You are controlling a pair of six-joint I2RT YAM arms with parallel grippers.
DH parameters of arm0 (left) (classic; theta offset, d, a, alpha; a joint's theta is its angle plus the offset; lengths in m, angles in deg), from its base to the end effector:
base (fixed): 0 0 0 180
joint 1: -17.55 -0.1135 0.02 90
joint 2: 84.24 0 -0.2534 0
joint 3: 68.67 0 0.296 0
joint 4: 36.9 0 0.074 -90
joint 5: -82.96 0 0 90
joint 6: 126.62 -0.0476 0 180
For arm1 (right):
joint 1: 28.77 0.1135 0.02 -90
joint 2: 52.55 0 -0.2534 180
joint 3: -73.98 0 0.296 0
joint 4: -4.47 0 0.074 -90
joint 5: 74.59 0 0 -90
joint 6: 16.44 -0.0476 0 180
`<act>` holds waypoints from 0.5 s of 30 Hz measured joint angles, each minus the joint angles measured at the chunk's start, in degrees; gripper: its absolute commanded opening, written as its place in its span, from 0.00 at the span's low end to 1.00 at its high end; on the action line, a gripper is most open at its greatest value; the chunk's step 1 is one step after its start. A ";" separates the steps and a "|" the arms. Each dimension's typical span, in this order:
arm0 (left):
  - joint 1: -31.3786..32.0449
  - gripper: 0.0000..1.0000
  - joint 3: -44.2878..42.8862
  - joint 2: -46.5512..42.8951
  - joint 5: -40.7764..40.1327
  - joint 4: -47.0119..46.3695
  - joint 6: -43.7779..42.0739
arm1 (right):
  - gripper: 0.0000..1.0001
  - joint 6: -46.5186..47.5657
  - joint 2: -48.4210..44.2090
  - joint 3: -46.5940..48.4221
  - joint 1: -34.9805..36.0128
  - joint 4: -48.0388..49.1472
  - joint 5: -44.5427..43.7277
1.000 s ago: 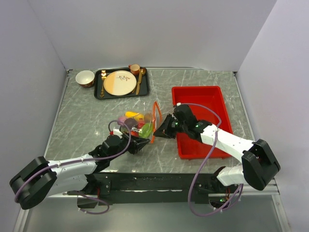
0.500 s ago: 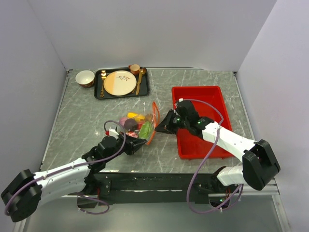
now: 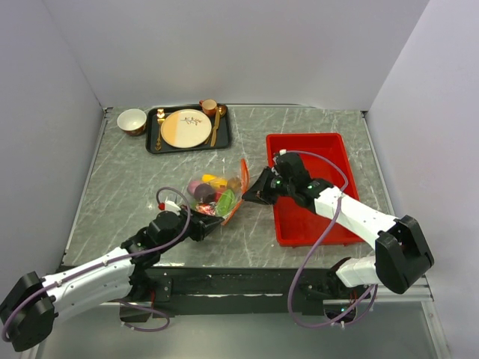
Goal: Place the food in the zip-top bag and seal the zipper
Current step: Zip the zipper food storage bag at the center of the board.
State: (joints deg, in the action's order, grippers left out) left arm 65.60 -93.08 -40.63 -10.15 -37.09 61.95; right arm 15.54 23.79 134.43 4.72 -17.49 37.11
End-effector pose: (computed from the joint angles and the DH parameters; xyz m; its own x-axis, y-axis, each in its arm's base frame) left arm 0.1563 -0.1700 0.1514 -0.6680 -0.7339 0.1234 -0.3209 0.1344 -0.9375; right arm 0.2723 0.2013 0.2061 -0.9124 0.3413 -0.2258 0.0336 0.6123 0.7899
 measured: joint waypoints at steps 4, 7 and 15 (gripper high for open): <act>0.00 0.01 -1.09 -0.74 -0.79 2.34 -1.05 | 0.07 0.52 0.76 0.39 -0.35 -0.26 0.04; 0.00 0.01 -3.26 -1.05 -1.88 5.95 -2.99 | 0.07 0.92 1.33 1.18 -0.68 -0.52 0.00; 0.00 0.01 -8.90 -2.60 -4.79 13.66 -7.48 | 0.06 1.22 1.57 1.95 -1.75 -0.09 0.24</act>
State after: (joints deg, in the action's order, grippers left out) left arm 65.60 -101.97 -43.23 -14.94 -23.42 54.47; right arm 16.77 25.36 136.37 2.97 -17.58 37.35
